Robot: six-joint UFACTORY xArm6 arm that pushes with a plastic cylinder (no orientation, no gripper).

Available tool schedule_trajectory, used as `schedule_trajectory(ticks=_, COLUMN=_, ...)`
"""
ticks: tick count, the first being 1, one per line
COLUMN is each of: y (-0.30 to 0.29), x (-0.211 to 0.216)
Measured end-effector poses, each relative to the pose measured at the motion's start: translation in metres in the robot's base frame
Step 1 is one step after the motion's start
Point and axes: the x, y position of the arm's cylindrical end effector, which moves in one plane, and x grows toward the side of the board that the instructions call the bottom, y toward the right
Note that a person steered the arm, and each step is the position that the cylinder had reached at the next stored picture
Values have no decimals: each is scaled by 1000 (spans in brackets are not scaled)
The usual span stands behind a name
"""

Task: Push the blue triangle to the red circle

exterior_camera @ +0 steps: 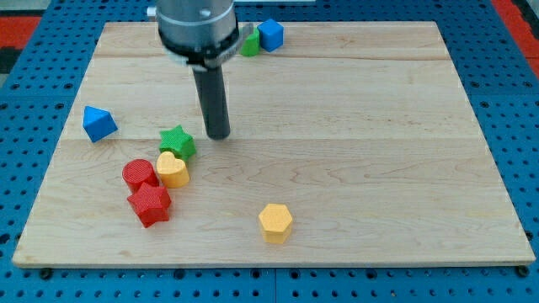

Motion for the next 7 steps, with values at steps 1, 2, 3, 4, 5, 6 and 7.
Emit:
schedule_trajectory(ticks=1, y=-65, x=-43)
schedule_trajectory(ticks=2, y=-145, x=-69)
schedule_trajectory(ticks=3, y=-230, x=-73)
schedule_trajectory(ticks=4, y=-219, x=-57)
schedule_trajectory(ticks=5, y=-190, x=-16)
schedule_trajectory(ticks=6, y=-191, x=16)
schedule_trajectory(ticks=7, y=-157, x=17)
